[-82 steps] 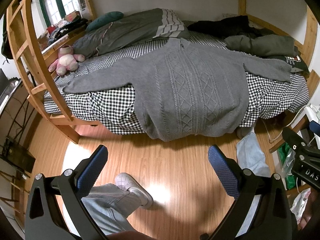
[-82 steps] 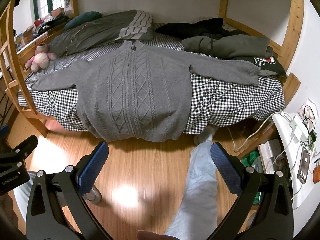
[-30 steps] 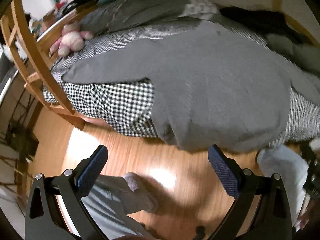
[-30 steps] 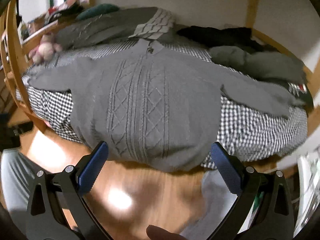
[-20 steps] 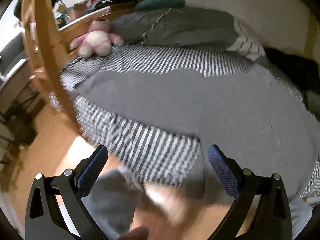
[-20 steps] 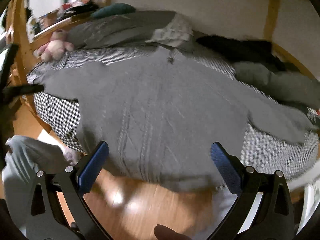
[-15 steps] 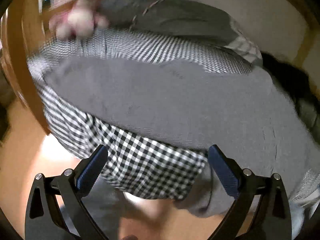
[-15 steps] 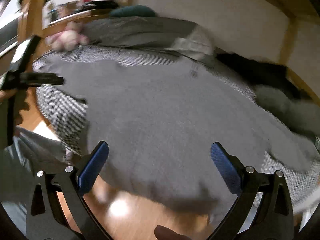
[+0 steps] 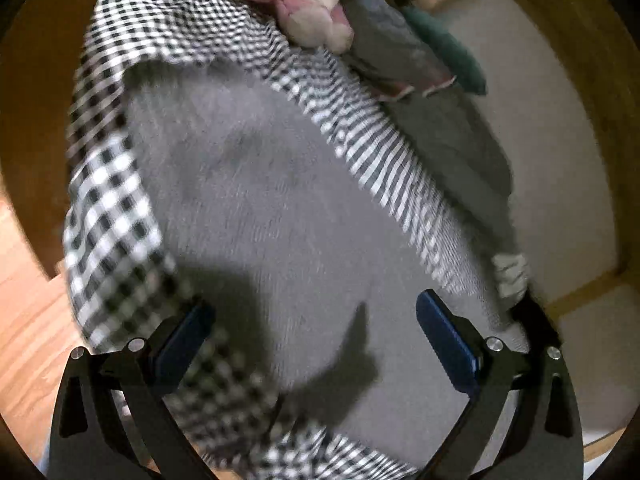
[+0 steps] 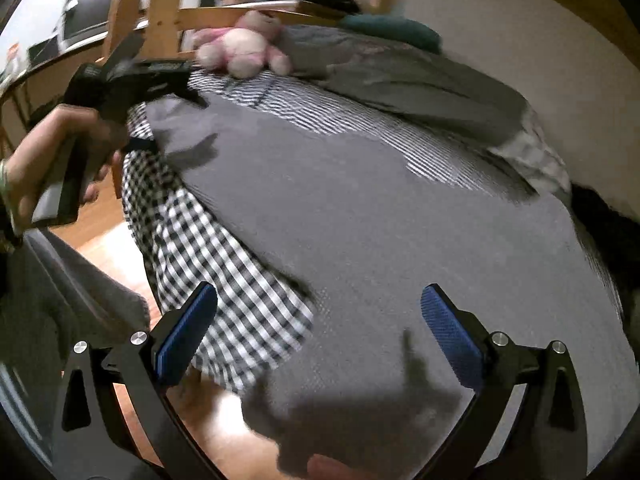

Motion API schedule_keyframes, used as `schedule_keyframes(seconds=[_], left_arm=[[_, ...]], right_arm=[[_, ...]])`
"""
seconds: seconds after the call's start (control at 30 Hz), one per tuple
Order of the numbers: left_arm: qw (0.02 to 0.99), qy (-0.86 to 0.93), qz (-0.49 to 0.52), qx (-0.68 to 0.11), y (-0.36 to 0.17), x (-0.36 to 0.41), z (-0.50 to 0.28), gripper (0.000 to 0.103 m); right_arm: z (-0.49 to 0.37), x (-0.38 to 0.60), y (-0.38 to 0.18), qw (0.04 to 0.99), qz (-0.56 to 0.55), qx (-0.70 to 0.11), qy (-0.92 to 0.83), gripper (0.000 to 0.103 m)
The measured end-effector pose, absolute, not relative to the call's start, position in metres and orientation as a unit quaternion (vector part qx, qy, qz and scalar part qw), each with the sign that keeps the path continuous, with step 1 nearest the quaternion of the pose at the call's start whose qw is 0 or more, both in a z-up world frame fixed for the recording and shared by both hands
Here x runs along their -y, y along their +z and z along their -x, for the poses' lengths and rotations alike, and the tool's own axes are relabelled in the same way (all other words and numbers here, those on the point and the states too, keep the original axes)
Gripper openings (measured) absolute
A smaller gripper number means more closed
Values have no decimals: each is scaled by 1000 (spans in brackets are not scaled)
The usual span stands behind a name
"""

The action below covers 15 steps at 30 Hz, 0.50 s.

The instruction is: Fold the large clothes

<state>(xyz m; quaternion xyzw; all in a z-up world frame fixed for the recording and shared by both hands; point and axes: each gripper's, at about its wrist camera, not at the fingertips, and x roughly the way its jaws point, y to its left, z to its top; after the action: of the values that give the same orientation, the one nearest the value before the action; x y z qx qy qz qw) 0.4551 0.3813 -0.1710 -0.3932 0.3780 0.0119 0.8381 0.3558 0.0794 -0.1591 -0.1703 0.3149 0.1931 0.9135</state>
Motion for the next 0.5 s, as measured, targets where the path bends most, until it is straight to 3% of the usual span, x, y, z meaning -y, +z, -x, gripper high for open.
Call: schedule_keyframes(seconds=[0.23, 0.27, 0.3, 0.37, 0.5], left_arm=[[860, -60, 391, -321, -138, -385, -482, 96], [863, -71, 386, -317, -134, -380, -485, 82], [864, -75, 384, -316, -132, -380, -491, 49], [863, -78, 387, -315, -131, -387, -492, 8], [865, -104, 383, -309, -125, -388, -501, 8]], right_arm=[[-367, -134, -176, 912, 243, -250, 216, 101], [-369, -142, -178, 910, 256, -242, 216, 101], [-371, -151, -180, 909, 268, -234, 215, 101], [-376, -165, -185, 910, 285, -217, 207, 101], [-395, -187, -194, 910, 300, -208, 195, 100]])
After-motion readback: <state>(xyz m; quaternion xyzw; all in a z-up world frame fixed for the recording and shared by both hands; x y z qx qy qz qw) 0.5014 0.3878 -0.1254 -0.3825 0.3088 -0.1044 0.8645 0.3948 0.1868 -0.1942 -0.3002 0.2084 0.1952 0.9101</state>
